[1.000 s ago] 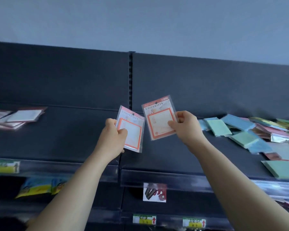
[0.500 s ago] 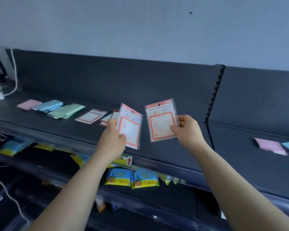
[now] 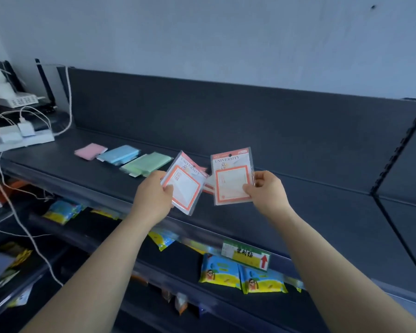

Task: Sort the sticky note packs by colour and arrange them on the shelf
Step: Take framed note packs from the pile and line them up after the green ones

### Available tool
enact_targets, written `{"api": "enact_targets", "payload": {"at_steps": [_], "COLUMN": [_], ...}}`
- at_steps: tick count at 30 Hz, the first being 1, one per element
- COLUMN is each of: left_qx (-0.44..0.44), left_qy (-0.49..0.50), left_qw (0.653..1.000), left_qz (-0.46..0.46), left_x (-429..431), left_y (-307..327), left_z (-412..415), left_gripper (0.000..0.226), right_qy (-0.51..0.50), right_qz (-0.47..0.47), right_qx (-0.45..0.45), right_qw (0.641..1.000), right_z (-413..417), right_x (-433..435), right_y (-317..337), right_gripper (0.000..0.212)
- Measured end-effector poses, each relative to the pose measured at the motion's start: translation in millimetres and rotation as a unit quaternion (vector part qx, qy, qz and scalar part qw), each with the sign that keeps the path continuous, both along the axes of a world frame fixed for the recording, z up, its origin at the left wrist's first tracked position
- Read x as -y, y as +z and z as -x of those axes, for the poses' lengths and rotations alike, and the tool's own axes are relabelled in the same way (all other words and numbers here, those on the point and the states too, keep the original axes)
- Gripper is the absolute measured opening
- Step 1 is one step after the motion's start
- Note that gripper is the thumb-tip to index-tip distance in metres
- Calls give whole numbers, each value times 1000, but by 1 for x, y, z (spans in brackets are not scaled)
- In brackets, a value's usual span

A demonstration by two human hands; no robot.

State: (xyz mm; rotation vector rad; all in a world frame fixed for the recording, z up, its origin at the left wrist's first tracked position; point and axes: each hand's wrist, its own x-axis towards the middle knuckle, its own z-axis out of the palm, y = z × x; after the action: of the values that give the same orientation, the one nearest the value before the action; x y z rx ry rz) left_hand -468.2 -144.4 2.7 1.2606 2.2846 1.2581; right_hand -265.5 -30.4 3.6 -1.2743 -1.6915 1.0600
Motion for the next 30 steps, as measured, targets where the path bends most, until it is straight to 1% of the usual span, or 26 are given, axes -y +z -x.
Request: {"api": "enact_targets", "payload": {"at_steps": [2, 6, 11, 14, 17, 19, 20, 24, 26, 27, 28, 29, 30], "left_qx": [-4, -8, -23, -39, -43, -69, -86, -176, -217, -232, -242, -248, -250], "left_qy": [12, 25, 15, 16, -1, -12, -18, -54, -76, -87, -98, -110, -121], "left_qw": [1000, 1000, 1000, 998, 998, 995, 993, 977, 966, 961, 957, 954, 953], "left_qz": [0, -8, 9, 40, 55, 71, 78, 106, 118, 122, 124, 124, 124], "left_x": [-14, -46, -89, -109, -122, -128, -130, -132, -132, -132, -132, -133, -133], "left_y": [-1, -4, -13, -20, -27, -29, -30, -34, -35, -35, -36, -37, -38], "left_z": [16, 43, 66, 74, 83, 88, 90, 99, 104, 107, 110, 114, 117], "left_gripper": [17, 18, 19, 17, 26, 33, 33, 29, 24, 23, 22, 21, 20], "right_qy": [5, 18, 15, 9, 8, 5, 0, -31, -49, -57, -62, -67, -73], "right_qz": [-1, 4, 23, 39, 54, 64, 68, 74, 75, 78, 79, 80, 82], "right_qx": [3, -6, -13, -14, -10, -4, -1, 11, 29, 40, 47, 47, 44], "right_qw": [1000, 1000, 1000, 999, 998, 998, 998, 997, 996, 995, 994, 993, 993], "right_z": [16, 43, 68, 81, 93, 100, 104, 120, 127, 131, 134, 138, 141], "right_x": [-13, -44, -81, -94, -100, -102, -102, -96, -92, -90, -88, -88, -87], "right_y": [-1, -3, -6, -9, -12, -14, -15, -16, -13, -10, -9, -9, -9], "right_gripper": [22, 21, 18, 19, 18, 17, 15, 7, 13, 15, 14, 8, 8]}}
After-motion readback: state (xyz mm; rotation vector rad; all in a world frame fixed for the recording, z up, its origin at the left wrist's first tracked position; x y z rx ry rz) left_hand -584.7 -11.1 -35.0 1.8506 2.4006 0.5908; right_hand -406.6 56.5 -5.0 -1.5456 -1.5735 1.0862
